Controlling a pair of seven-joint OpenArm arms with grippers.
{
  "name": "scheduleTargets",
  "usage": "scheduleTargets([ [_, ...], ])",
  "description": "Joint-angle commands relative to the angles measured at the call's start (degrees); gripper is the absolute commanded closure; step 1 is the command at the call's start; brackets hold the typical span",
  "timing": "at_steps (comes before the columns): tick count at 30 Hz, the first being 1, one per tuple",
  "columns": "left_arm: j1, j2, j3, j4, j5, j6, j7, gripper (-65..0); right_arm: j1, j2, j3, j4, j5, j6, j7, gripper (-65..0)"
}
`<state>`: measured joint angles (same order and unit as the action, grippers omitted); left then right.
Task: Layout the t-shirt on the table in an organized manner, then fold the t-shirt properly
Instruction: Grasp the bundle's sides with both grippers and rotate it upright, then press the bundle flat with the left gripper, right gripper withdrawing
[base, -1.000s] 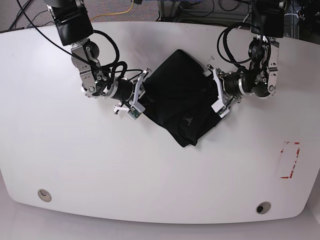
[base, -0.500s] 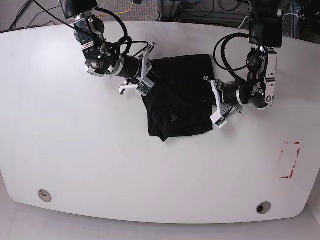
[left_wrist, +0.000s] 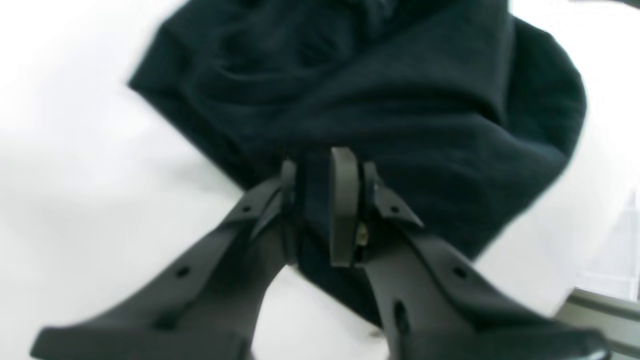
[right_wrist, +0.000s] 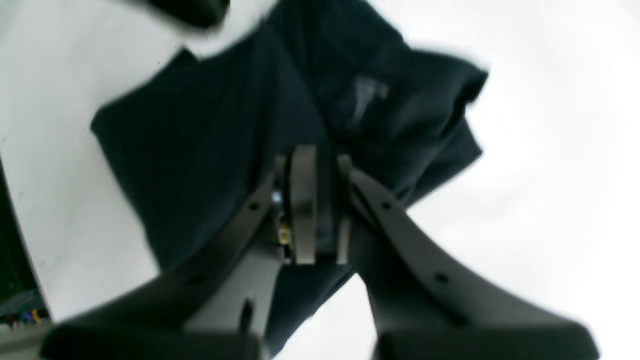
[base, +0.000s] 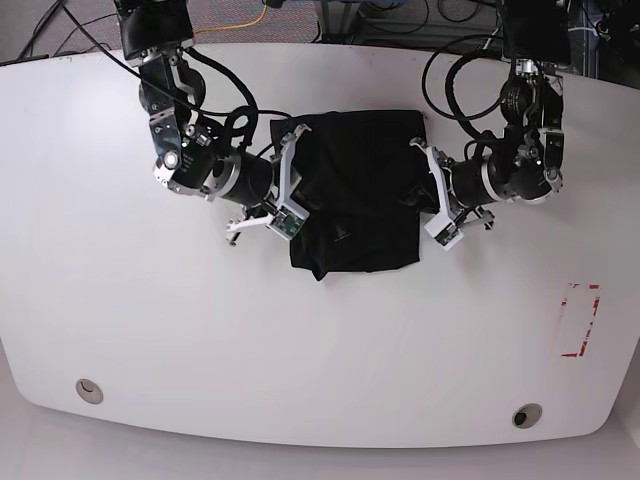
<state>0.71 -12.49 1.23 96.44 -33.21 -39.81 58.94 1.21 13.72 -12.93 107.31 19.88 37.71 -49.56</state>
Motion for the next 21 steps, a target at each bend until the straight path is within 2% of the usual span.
scheduleTargets([
  [1,0.6,-0.2,0.3,1.8,-1.2,-0.2,-1.0,-7.5,2.6,-0.6,0.1,-1.6,0.5,0.1,1.2,-5.1],
  [7,3.8,-0.1,5.4,2.1,-1.1,-0.2,-1.0,-7.5,7.5,-3.2,0.1,-10.0,0.4,0.3,1.3,-5.2],
  [10,5.1,-0.1,7.6,1.8,-1.0,-0.2,-1.0,-7.5,9.6,-4.4,0.1,-15.0,0.3,1.9,1.6,-5.2],
  [14,6.6,-0.1,10.1,1.6,-1.0,-0.1,-1.1,-7.5,12.7,-5.8,0.1,-23.2,0.2,2.3,6.6,-5.2],
  [17,7.4,-0.1,10.3,1.3,-1.0,2.1,-1.2,-7.5,15.0,-5.8,0.0,-29.8,0.2,2.3,11.6,-5.2],
  [21,7.9,-0.5,10.3,-1.2,-1.0,2.8,-1.2,-7.5,17.9,-5.7,-0.7,-37.0,0.2,2.3,16.3,-5.2],
])
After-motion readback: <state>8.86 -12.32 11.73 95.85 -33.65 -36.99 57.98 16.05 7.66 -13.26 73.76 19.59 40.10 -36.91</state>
